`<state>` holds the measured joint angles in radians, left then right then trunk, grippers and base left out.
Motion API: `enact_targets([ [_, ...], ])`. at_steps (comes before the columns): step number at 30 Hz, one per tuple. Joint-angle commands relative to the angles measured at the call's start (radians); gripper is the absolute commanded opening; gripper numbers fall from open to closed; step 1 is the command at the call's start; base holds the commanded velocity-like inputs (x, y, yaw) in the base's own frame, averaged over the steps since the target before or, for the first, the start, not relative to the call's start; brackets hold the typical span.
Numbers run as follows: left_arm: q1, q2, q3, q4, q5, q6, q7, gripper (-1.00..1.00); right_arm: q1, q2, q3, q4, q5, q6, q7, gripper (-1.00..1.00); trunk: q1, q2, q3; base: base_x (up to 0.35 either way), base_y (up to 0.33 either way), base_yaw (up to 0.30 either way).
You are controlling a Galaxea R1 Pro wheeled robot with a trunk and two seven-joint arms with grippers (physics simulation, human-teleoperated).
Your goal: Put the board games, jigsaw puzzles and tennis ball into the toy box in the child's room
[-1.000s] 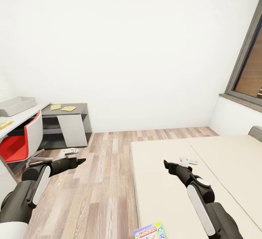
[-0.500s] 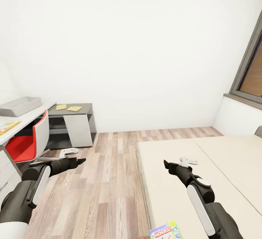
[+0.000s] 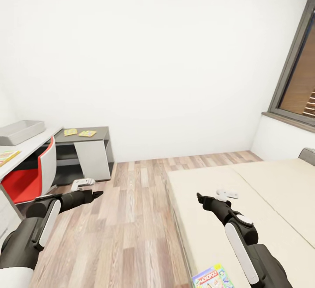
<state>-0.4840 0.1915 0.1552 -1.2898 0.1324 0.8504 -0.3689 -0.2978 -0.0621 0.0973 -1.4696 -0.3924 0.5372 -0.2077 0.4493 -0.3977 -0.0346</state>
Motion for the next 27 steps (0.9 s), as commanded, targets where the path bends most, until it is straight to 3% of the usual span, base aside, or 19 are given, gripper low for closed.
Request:
enact_targets([
  [1,-0.001,0.000,0.001,-0.001,0.009,0.007,0.001,1.00,-0.001,-0.001,0.003,-0.001,-0.011,0.003,-0.010,1.00,0.001,-0.002,-0.001,0.000,0.283,-0.218],
  [27,-0.001,0.000,0.001,-0.001,0.009,0.007,0.000,1.00,-0.001,-0.001,0.002,0.000,-0.011,0.003,-0.010,1.00,0.001,-0.002,0.025,0.000,0.284,-0.231],
])
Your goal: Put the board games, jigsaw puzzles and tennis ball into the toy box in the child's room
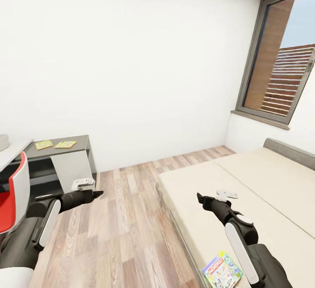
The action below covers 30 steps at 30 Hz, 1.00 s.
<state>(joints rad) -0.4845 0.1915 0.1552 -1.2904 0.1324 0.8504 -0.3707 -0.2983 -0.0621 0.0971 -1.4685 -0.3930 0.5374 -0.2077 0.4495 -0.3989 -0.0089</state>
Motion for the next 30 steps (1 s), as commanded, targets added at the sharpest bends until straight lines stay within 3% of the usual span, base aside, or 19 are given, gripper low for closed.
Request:
enact_targets([
  [1,0.000,0.000,0.001,-0.001,0.009,0.007,0.001,1.00,-0.001,-0.001,0.003,-0.001,-0.010,0.003,-0.010,1.00,0.001,-0.001,0.000,0.000,0.285,-0.234],
  [14,0.000,0.000,0.001,0.000,0.009,0.007,0.004,1.00,-0.001,-0.001,0.004,-0.003,-0.009,0.003,-0.010,1.00,0.001,-0.001,0.009,0.000,0.285,-0.165],
  [30,0.000,0.000,0.001,0.000,0.009,0.007,0.004,1.00,-0.001,-0.001,0.000,0.000,-0.011,0.001,-0.009,1.00,0.001,-0.001,-0.001,0.000,0.285,-0.201],
])
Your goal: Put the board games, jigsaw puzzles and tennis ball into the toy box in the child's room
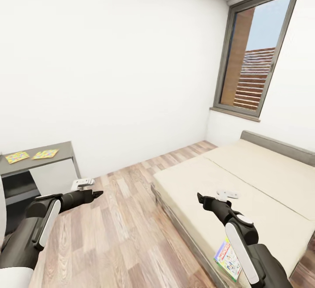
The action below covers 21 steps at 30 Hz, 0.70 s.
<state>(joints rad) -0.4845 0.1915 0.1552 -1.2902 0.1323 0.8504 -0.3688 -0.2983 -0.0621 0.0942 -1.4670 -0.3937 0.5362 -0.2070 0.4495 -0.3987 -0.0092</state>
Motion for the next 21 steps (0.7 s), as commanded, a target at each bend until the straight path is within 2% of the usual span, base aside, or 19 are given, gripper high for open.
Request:
enact_targets([
  [1,0.000,0.000,0.001,0.000,0.009,0.007,0.002,1.00,-0.001,-0.001,0.003,-0.001,-0.011,0.002,-0.010,1.00,0.000,-0.001,-0.002,0.000,0.284,-0.257],
  [12,0.000,0.000,0.001,0.000,0.009,0.007,0.000,1.00,-0.001,-0.001,0.002,0.000,-0.012,0.002,-0.010,1.00,0.000,-0.001,-0.007,0.000,0.223,-0.266],
  [21,0.000,0.000,0.001,-0.001,0.009,0.007,-0.002,1.00,-0.001,-0.001,0.001,0.001,-0.015,0.002,-0.011,1.00,0.000,-0.001,-0.011,0.000,0.090,-0.269],
])
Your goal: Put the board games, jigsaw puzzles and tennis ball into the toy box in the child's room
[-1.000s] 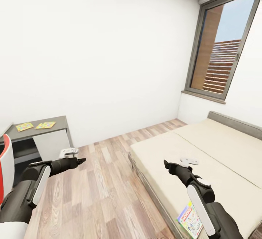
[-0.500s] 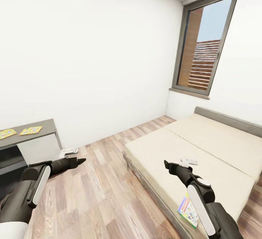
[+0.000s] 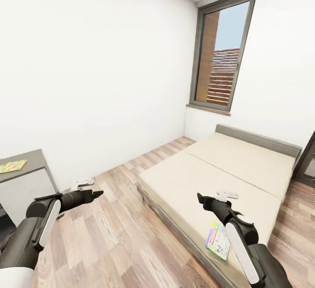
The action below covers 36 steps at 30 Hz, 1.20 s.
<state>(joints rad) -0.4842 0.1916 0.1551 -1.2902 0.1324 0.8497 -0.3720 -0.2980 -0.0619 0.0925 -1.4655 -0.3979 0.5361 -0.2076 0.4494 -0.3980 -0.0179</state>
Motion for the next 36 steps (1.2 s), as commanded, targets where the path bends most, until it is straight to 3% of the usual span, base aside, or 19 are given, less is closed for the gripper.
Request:
enact_targets([
  [1,-0.001,0.000,0.001,-0.001,0.009,0.008,0.001,1.00,-0.001,-0.001,0.003,-0.001,-0.011,0.002,-0.010,1.00,0.001,-0.002,-0.002,0.000,0.017,-0.269],
  [36,-0.001,0.000,0.001,0.000,0.009,0.008,0.005,1.00,-0.001,-0.001,-0.003,0.002,-0.019,0.002,-0.010,1.00,0.001,-0.002,-0.007,0.000,0.001,-0.275],
])
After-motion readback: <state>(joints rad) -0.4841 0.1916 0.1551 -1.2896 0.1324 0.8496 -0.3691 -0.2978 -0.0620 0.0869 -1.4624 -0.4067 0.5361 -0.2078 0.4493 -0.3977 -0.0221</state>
